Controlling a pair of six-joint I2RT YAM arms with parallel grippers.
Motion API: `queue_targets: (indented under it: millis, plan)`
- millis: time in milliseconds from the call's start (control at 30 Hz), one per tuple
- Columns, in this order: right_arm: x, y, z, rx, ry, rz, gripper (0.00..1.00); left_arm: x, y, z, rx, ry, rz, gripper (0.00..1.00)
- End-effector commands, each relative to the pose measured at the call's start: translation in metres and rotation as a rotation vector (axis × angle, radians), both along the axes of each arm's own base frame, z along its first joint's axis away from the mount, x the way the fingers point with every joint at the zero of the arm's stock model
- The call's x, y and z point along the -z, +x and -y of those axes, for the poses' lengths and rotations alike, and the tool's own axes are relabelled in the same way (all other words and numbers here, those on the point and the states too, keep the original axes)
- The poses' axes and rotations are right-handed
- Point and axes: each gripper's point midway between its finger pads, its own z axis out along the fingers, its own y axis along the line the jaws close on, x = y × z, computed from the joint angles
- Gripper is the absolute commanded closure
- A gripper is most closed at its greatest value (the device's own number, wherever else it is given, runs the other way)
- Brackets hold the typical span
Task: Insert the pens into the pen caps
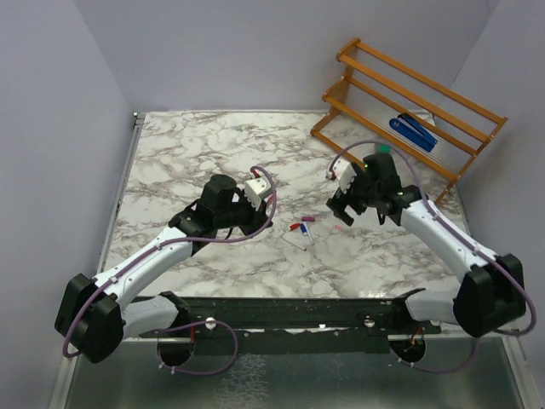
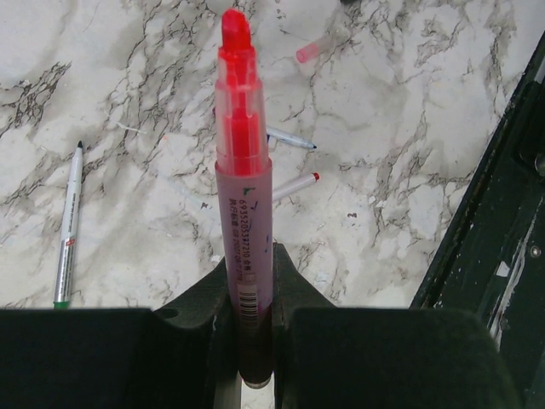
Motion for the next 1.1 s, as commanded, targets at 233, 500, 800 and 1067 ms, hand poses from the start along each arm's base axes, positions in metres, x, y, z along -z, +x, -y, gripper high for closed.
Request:
queue_targets:
  millis: [233,500,800,1067]
  plan:
    - [-0.077,0.020,-0.061,0.594,0.732,-0.246,0.00,-0.011,0.002,0.003,0.013,-0.009,0.027,1.00]
    - [-0.067,0.035,-0.043,1.387,1.065,-0.588,0.00,-0.018,0.006,-0.010,-0.038,0.005,0.067,1.00]
    - [-0.153,0.052,0.035,1.772,1.276,-0.208,0.00,-0.020,0.019,-0.022,-0.096,0.023,0.109,1.00]
    - [-0.300,0.088,0.014,1.108,1.281,0.242,0.00,-0.025,0.028,-0.025,-0.136,0.033,0.140,1.00]
